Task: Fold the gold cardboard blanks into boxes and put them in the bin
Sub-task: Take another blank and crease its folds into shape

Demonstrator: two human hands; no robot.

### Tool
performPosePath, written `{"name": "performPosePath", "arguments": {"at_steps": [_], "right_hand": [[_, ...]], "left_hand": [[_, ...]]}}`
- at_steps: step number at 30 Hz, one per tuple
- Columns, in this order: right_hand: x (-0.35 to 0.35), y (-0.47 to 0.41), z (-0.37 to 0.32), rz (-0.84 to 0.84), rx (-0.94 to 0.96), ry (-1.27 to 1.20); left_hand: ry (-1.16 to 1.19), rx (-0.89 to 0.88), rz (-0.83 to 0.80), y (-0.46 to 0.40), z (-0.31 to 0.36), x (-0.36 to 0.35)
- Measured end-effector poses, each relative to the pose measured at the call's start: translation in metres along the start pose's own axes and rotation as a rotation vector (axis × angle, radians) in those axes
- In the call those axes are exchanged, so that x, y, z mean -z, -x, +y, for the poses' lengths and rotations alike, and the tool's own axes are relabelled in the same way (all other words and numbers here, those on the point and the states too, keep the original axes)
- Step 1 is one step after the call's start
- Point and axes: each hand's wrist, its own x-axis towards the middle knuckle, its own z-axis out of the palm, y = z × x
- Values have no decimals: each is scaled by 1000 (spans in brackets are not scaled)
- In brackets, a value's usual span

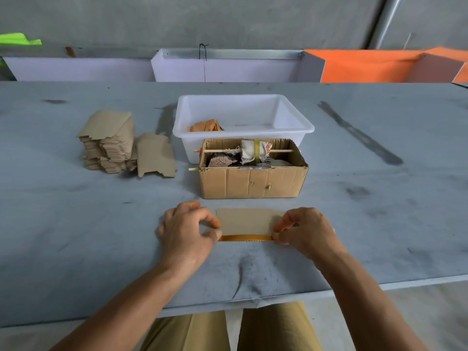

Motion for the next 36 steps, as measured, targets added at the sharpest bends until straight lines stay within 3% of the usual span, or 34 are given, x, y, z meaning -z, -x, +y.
{"name": "performPosePath", "arguments": {"at_steps": [3, 5, 9, 14, 16, 18, 23, 27, 30, 33, 36], "right_hand": [[-3, 4, 1, 52, 22, 3], [-5, 5, 1, 83, 32, 9], [-8, 10, 2, 128, 85, 34], [-27, 32, 2, 468, 435, 324], [-40, 40, -2, 436, 628, 301], [-47, 40, 0, 350, 700, 264], [-29, 28, 18, 250, 514, 132], [-10, 11, 4, 264, 426, 102], [-5, -10, -12, 269, 420, 232], [-7, -25, -19, 82, 346, 405], [-5, -34, -19, -23, 317, 416]], "left_hand": [[-122, -475, 150, 8, 5, -4], [-200, -767, 169, 15, 9, -3], [-369, -902, 41, 16, 13, 3], [-344, -844, -32, 18, 15, 3], [-296, -825, -65, 19, 15, 3], [-273, -809, -96, 19, 12, 4], [-171, -744, -173, 15, -14, 10], [96, -580, -186, 6, -15, 16], [198, -504, -128, -3, -4, 16], [115, -435, -44, -20, 7, 10], [-74, -338, -163, -38, 14, 3]]}}
